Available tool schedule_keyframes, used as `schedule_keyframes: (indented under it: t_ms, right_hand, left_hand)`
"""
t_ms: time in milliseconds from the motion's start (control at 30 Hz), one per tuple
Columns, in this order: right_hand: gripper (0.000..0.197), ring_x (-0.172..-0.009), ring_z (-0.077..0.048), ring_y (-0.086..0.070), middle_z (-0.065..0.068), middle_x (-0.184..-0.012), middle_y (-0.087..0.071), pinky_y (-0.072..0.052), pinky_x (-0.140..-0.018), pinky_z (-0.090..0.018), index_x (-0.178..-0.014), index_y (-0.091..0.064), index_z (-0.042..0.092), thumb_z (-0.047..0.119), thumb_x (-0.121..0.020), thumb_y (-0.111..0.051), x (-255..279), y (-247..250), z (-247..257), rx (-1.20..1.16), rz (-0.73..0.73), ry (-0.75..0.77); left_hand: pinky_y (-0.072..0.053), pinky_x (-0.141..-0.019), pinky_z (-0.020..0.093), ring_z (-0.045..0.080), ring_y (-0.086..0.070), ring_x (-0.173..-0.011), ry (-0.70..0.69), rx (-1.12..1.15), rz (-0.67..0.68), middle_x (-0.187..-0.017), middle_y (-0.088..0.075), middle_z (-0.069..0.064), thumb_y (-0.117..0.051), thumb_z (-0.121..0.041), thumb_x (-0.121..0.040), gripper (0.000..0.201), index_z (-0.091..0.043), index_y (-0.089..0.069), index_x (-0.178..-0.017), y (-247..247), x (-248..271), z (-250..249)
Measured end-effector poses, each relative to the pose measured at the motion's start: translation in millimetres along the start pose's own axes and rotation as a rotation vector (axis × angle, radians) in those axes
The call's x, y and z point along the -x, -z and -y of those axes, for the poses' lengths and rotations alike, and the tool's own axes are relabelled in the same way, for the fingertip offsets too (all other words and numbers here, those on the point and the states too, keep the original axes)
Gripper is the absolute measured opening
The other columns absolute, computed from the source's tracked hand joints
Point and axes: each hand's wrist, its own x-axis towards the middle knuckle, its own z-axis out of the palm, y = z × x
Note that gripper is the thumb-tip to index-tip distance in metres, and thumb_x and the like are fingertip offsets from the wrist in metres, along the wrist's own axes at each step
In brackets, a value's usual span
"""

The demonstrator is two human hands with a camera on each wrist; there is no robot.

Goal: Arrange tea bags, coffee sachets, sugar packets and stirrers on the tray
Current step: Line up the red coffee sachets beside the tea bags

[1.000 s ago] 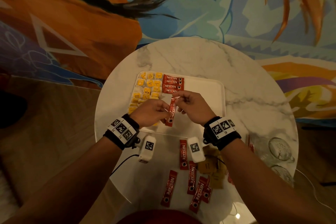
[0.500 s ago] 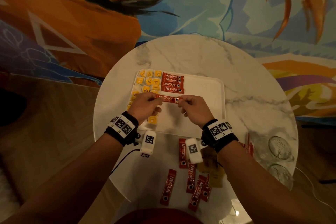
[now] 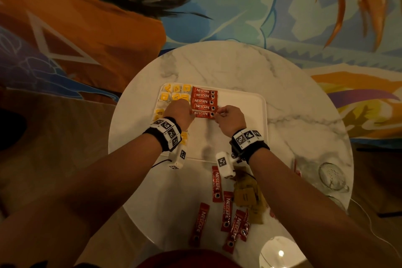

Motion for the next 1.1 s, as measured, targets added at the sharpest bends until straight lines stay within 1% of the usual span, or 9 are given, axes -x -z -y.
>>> schedule_keyframes:
  t_ms: [100, 200, 400, 567, 667, 800, 900, 1000, 1100]
  right_hand:
    - [0.007, -0.093, -0.020, -0.069, -0.004, -0.104, -0.074, -0.055, -0.084, -0.033, -0.095, -0.067, 0.019, 0.024, -0.090, -0.069, -0.3, -0.2, 2.3, 0.052, -0.031, 0.010]
    - [0.011, -0.088, -0.015, -0.063, -0.001, -0.102, -0.071, -0.047, -0.075, -0.026, -0.100, -0.067, 0.018, 0.026, -0.091, -0.068, -0.9, -1.4, 1.4, 0.094, -0.042, 0.015]
    - [0.020, -0.085, -0.015, -0.060, 0.003, -0.095, -0.065, -0.043, -0.071, -0.026, -0.103, -0.063, 0.017, 0.034, -0.092, -0.067, -3.3, 0.2, 3.1, 0.124, -0.064, -0.004]
    - [0.019, -0.083, -0.014, -0.061, 0.007, -0.091, -0.065, -0.046, -0.073, -0.027, -0.100, -0.066, 0.018, 0.036, -0.092, -0.067, 9.5, 11.2, 7.9, 0.091, -0.018, 0.060]
    - [0.012, -0.076, -0.011, -0.065, 0.010, -0.082, -0.069, -0.051, -0.072, -0.027, -0.090, -0.070, 0.021, 0.033, -0.092, -0.066, 31.3, 23.0, 7.7, 0.065, 0.076, 0.180]
    - [0.012, -0.078, -0.001, -0.062, 0.014, -0.083, -0.069, -0.043, -0.069, -0.016, -0.087, -0.072, 0.025, 0.034, -0.091, -0.066, 66.8, 38.8, 0.9, 0.147, 0.176, 0.279]
    - [0.012, -0.081, -0.003, -0.062, 0.013, -0.088, -0.070, -0.051, -0.075, -0.024, -0.090, -0.073, 0.028, 0.039, -0.090, -0.067, 90.4, 47.8, -11.4, 0.236, 0.276, 0.302]
    - [0.016, -0.081, -0.006, -0.063, 0.012, -0.087, -0.068, -0.054, -0.078, -0.031, -0.099, -0.073, 0.029, 0.041, -0.090, -0.068, 112.5, 54.6, -19.1, 0.396, 0.394, 0.326]
    - [0.021, -0.087, -0.009, -0.063, 0.016, -0.089, -0.062, -0.052, -0.078, -0.030, -0.104, -0.073, 0.029, 0.043, -0.091, -0.066, 128.6, 59.7, -26.9, 0.602, 0.430, 0.354]
  left_hand:
    - [-0.054, -0.084, 0.039, 0.029, -0.065, -0.100, -0.020, -0.074, -0.006, -0.107, -0.070, 0.009, -0.064, -0.032, -0.092, 0.027, -0.010, -0.067, -0.106, -1.4, -4.2, -1.9]
    - [-0.054, -0.084, 0.039, 0.030, -0.065, -0.101, -0.022, -0.100, -0.021, -0.109, -0.070, 0.010, -0.063, -0.029, -0.093, 0.026, -0.011, -0.066, -0.110, -2.6, -5.5, -3.6]
    - [-0.053, -0.086, 0.040, 0.031, -0.064, -0.104, -0.028, -0.063, -0.061, -0.111, -0.068, 0.011, -0.065, -0.031, -0.092, 0.031, -0.011, -0.060, -0.116, -2.7, -6.7, -4.3]
    - [-0.055, -0.079, 0.038, 0.023, -0.065, -0.086, -0.113, 0.034, -0.070, -0.089, -0.068, 0.000, -0.068, -0.031, -0.089, 0.015, -0.020, -0.062, -0.097, 3.2, 10.9, -4.2]
    - [-0.052, -0.072, 0.032, 0.016, -0.063, -0.078, -0.188, 0.070, 0.024, -0.077, -0.060, -0.010, -0.072, -0.033, -0.087, 0.016, -0.025, -0.059, -0.090, 6.0, 35.7, -5.2]
    - [-0.045, -0.066, 0.026, 0.008, -0.059, -0.075, -0.279, -0.048, 0.237, -0.078, -0.056, -0.015, -0.070, -0.046, -0.088, 0.022, -0.025, -0.063, -0.088, 7.2, 76.9, -9.2]
    - [-0.047, -0.068, 0.030, 0.009, -0.057, -0.073, -0.295, -0.130, 0.406, -0.078, -0.059, -0.012, -0.068, -0.050, -0.088, 0.030, -0.020, -0.066, -0.086, 0.3, 107.5, -10.2]
    - [-0.053, -0.065, 0.039, 0.017, -0.059, -0.061, -0.320, -0.177, 0.531, -0.068, -0.064, -0.002, -0.066, -0.055, -0.086, 0.047, -0.011, -0.065, -0.070, -10.5, 133.1, -7.8]
    - [-0.042, -0.057, 0.037, 0.019, -0.040, -0.044, -0.334, -0.249, 0.635, -0.049, -0.047, 0.003, -0.065, -0.058, -0.086, 0.063, -0.007, -0.050, -0.052, -20.4, 159.4, -9.9]
